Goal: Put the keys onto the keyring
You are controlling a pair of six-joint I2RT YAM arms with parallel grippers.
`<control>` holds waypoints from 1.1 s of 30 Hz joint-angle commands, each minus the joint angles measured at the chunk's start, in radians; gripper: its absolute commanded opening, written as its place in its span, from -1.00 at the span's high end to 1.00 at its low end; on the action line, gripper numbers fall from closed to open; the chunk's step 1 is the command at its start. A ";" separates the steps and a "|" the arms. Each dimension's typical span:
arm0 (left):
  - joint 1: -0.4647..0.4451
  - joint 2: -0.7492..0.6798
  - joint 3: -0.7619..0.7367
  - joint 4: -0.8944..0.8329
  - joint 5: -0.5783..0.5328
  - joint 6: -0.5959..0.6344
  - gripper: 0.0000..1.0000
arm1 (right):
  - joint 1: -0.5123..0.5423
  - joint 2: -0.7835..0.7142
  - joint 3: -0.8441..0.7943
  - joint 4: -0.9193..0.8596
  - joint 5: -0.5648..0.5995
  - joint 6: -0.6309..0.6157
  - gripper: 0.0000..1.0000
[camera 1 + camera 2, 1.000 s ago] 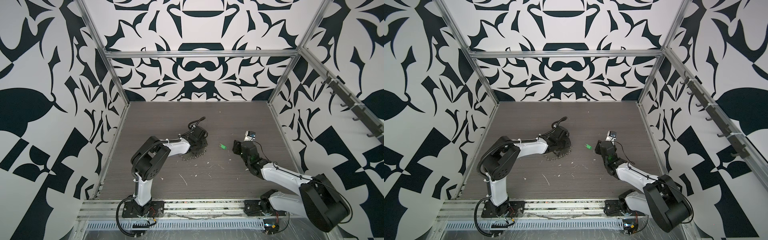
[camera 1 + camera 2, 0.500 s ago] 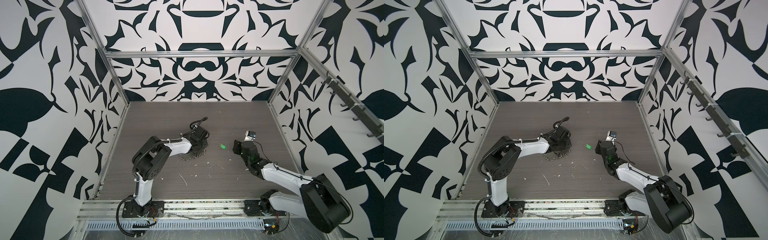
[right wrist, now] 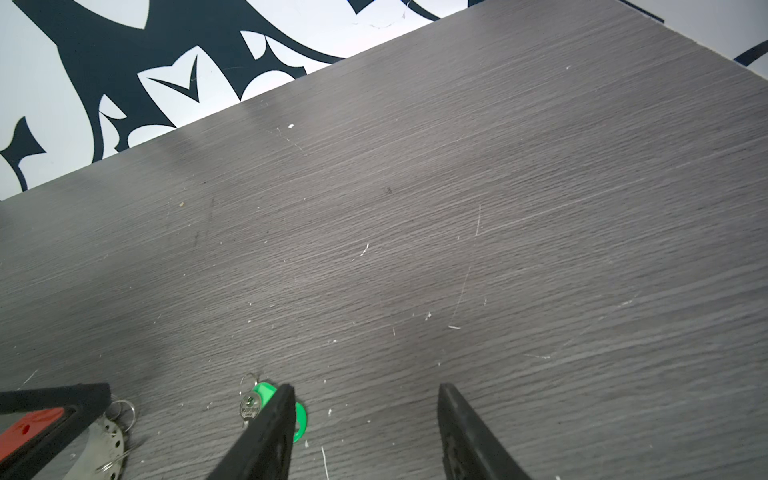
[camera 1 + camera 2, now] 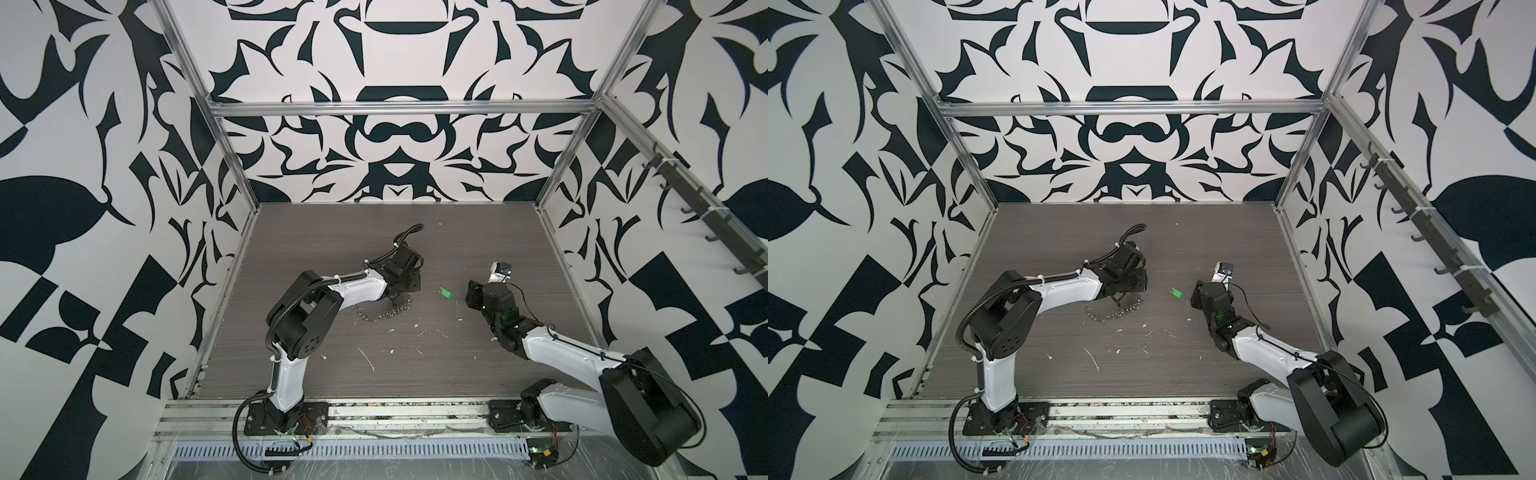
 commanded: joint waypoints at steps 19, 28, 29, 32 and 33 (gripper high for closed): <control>-0.004 -0.047 -0.068 -0.006 0.046 0.207 0.21 | 0.003 -0.010 0.003 0.031 0.005 0.009 -0.17; 0.001 -0.067 -0.073 0.008 0.033 0.213 0.17 | 0.003 -0.002 0.005 0.034 0.002 0.009 -0.17; 0.004 -0.071 -0.073 0.010 0.034 0.214 0.17 | 0.004 -0.002 0.005 0.034 0.002 0.009 -0.17; 0.017 -0.076 -0.077 0.010 0.030 0.215 0.17 | 0.003 0.000 0.005 0.036 0.001 0.009 -0.17; 0.022 -0.076 -0.080 0.013 0.032 0.214 0.17 | 0.003 0.000 0.005 0.037 0.001 0.009 -0.17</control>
